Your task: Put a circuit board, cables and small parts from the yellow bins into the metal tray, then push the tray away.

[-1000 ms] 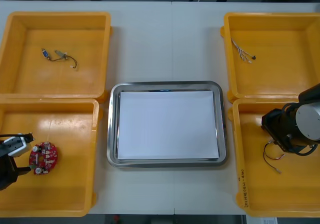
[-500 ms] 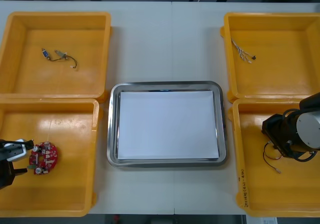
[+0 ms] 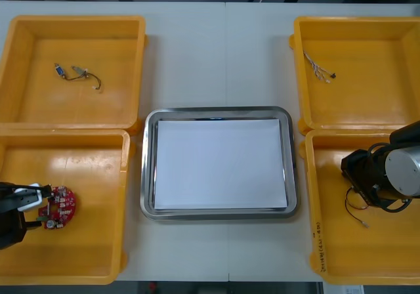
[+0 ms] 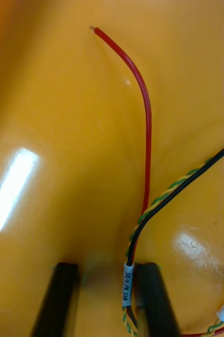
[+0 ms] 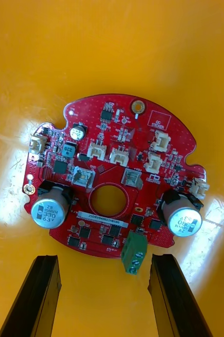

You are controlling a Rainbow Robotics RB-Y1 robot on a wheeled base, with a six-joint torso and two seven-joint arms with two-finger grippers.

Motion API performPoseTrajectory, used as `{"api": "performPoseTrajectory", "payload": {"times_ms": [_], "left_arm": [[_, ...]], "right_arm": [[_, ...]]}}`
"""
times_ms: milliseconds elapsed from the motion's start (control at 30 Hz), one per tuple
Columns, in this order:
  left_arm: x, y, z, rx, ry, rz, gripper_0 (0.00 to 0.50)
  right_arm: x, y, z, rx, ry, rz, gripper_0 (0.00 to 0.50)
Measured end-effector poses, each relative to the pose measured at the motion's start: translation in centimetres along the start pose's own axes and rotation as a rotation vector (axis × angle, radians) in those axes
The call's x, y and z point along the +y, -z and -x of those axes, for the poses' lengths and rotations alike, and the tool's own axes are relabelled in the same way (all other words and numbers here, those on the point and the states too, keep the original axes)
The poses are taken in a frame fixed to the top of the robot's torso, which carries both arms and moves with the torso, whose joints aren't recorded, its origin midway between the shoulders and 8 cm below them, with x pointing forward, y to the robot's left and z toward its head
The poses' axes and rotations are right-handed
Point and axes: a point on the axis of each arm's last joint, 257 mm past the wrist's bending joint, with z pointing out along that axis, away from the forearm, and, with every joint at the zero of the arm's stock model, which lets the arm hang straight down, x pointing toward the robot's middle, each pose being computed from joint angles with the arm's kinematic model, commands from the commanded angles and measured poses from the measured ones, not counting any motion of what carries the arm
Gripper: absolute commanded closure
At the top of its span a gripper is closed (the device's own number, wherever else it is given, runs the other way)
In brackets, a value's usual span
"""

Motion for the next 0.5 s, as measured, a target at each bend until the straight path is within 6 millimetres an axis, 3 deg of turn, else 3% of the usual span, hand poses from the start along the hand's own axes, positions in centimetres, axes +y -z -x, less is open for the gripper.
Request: {"api": "performPoseTrajectory", "payload": {"times_ms": [33,500], "left_arm": [[0.06,0.0,0.03,0.0,-0.001,0.001,0.0],[0.18,-0.4,0.3,-0.001,-0.01,-0.004,0.004]], "right_arm": [[-0.02,0.0,-0.03,0.001,0.0,0.0,0.5],[0.4,0.77,-0.46,-0.002,0.011,0.021,0.5]]}}
